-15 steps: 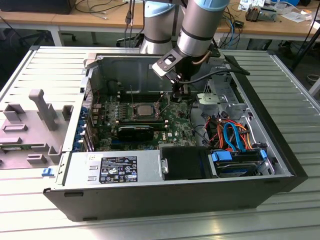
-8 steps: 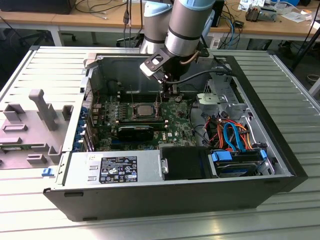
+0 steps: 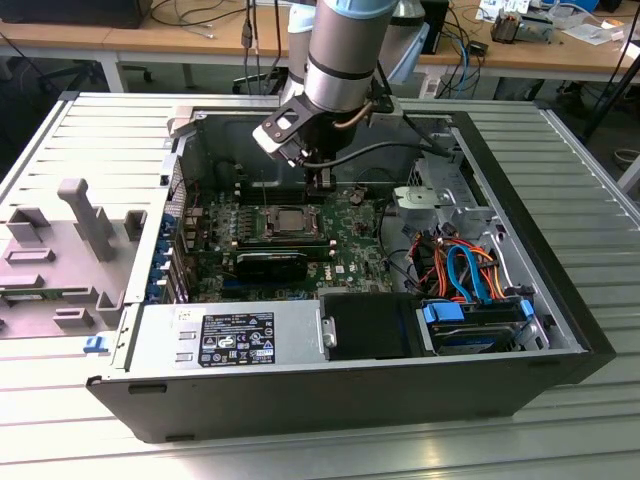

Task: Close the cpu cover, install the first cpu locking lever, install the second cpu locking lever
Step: 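Install the first cpu locking lever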

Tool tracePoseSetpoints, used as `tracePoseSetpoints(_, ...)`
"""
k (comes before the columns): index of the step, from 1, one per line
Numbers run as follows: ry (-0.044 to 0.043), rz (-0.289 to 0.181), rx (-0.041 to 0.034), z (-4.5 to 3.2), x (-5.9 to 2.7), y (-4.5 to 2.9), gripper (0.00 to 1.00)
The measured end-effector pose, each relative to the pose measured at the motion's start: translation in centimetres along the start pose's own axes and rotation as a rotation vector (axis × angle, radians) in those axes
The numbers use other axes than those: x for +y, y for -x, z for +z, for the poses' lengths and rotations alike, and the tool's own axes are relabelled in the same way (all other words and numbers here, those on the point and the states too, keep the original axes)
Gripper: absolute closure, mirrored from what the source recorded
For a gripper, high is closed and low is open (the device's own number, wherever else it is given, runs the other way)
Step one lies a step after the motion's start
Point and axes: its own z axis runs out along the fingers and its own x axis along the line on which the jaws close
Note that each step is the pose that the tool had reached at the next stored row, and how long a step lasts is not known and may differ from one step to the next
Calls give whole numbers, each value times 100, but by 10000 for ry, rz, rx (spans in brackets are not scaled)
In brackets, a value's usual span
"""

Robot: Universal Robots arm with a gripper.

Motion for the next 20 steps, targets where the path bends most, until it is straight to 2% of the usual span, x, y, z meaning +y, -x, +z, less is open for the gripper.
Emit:
tracePoseSetpoints(2, 5, 1, -1, 19, -80, -4, 89)
tracePoseSetpoints(5, 6, 0, -3, 19, -80, -4, 89)
tracePoseSetpoints(6, 44, -1, -7, 20, -80, -4, 89)
tracePoseSetpoints(7, 332, -17, -46, 23, -79, -4, 89)
tracePoseSetpoints(11, 845, -44, -97, 25, -81, -3, 89)
tracePoseSetpoints(14, 850, -43, -115, 26, -82, -3, 89)
tracePoseSetpoints(17, 842, -33, -269, 37, -101, -4, 89)
tracePoseSetpoints(20, 841, -33, -289, 66, -183, -8, 89)
